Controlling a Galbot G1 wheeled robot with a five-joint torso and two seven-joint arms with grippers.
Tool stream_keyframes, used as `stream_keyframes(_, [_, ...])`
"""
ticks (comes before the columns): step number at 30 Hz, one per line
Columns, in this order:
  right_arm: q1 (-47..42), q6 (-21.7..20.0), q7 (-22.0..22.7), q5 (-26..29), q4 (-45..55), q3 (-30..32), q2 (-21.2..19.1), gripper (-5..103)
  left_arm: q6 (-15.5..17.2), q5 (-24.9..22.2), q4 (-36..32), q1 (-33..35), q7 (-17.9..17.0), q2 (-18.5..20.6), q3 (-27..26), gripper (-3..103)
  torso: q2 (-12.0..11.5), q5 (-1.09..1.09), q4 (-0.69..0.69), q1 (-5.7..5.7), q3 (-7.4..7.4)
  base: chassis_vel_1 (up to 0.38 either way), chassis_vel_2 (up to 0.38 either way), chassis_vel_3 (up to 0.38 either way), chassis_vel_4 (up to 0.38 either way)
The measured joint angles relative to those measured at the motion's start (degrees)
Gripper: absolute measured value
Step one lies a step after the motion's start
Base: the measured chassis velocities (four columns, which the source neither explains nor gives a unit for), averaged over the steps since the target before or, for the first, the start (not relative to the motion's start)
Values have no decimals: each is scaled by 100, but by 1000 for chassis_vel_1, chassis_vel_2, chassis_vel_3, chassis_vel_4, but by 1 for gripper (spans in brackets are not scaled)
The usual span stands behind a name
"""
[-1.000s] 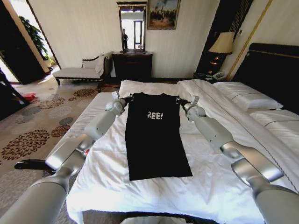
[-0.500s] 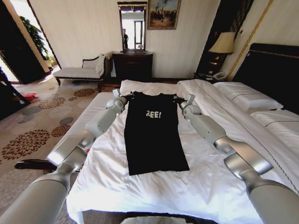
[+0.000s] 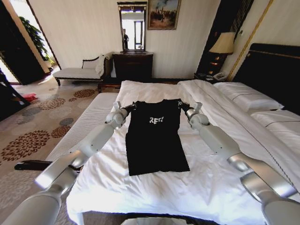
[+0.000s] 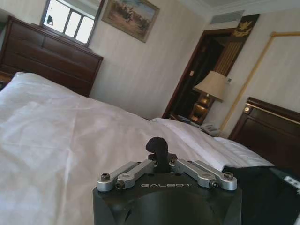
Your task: Fold the clothes on the bed.
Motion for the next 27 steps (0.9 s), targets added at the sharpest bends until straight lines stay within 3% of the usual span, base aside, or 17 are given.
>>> stream_keyframes(4, [-719, 43, 23, -198, 635, 337, -170, 2, -13, 57, -785, 550, -88, 291, -41, 2, 0, 1, -4, -2, -1, 0, 0, 0, 0])
stream_keyframes(15, [-2004, 98, 67, -381, 1570, 1315, -533, 2, -45, 221, -1757, 1757, -213, 915, -536, 2, 0, 0, -1, -2, 0, 0, 0, 0, 0])
stream_keyframes(22, [-2845, 217, 46, -587, 2048, 1705, -638, 2, -79, 322, -2107, 2055, -306, 1023, -604, 2, 0, 1, -7, 0, 0, 0, 0, 0, 0])
stream_keyframes(27, [-3344, 341, 50, -776, 2255, 1946, -567, 2, -111, 522, -2479, 2587, -383, 1153, -786, 2, 0, 1, -1, 0, 0, 0, 0, 0, 0])
